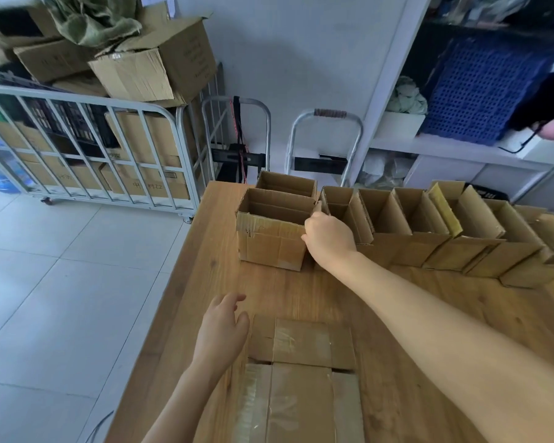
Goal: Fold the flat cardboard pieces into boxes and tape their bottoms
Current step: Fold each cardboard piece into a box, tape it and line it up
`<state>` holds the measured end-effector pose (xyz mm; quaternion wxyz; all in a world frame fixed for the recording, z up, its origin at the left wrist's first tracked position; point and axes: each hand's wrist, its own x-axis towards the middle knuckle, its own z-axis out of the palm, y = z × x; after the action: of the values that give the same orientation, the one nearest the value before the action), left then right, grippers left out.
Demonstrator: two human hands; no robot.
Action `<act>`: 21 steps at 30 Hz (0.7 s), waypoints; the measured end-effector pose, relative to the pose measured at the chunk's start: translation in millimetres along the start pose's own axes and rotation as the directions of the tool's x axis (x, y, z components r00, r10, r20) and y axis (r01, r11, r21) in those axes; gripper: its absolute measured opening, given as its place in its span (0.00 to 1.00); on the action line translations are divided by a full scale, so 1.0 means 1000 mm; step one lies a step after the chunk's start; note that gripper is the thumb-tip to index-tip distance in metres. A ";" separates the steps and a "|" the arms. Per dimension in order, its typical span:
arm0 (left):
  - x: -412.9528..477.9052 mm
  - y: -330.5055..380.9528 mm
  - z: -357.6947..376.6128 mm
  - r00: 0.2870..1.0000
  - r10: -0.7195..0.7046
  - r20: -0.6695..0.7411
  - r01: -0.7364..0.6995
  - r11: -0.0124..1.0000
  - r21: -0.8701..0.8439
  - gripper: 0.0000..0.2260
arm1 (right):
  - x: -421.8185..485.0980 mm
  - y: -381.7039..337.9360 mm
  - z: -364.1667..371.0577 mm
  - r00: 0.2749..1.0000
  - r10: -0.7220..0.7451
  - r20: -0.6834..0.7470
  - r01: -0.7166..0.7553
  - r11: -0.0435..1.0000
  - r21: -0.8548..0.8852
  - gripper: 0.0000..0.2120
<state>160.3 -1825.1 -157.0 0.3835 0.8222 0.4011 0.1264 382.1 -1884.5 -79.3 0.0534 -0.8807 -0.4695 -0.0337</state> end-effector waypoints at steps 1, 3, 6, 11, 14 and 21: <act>-0.002 0.000 0.000 1.000 0.000 0.000 0.000 1.000 0.000 0.16 | -0.002 0.000 0.000 1.000 -0.008 -0.017 0.008 1.000 -0.016 0.08; -0.005 0.002 0.000 1.000 0.001 -0.001 -0.001 1.000 0.008 0.16 | -0.008 0.001 0.002 0.998 -0.039 -0.043 0.039 0.999 -0.014 0.10; -0.010 0.004 0.000 1.000 0.002 0.001 -0.002 1.000 0.018 0.16 | -0.022 0.000 0.000 0.991 -0.084 -0.107 0.081 0.996 -0.032 0.17; -0.030 0.013 -0.001 1.000 0.012 0.006 -0.013 0.999 0.040 0.16 | -0.078 -0.001 -0.001 0.985 -0.085 -0.151 0.103 0.988 0.113 0.18; -0.047 0.013 0.000 0.999 -0.006 0.038 0.003 0.997 0.077 0.17 | -0.135 0.004 0.010 0.999 0.035 -0.030 -0.027 0.972 0.233 0.19; -0.078 0.007 0.003 0.952 -0.235 0.195 0.189 0.955 0.229 0.17 | -0.225 0.016 0.046 0.761 0.413 0.501 -0.605 0.730 0.317 0.11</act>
<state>115.8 -1888.8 -146.1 0.3490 0.8185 0.4535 -0.0502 270.7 -2073.4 -150.2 0.1716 -0.9252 -0.1981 0.2744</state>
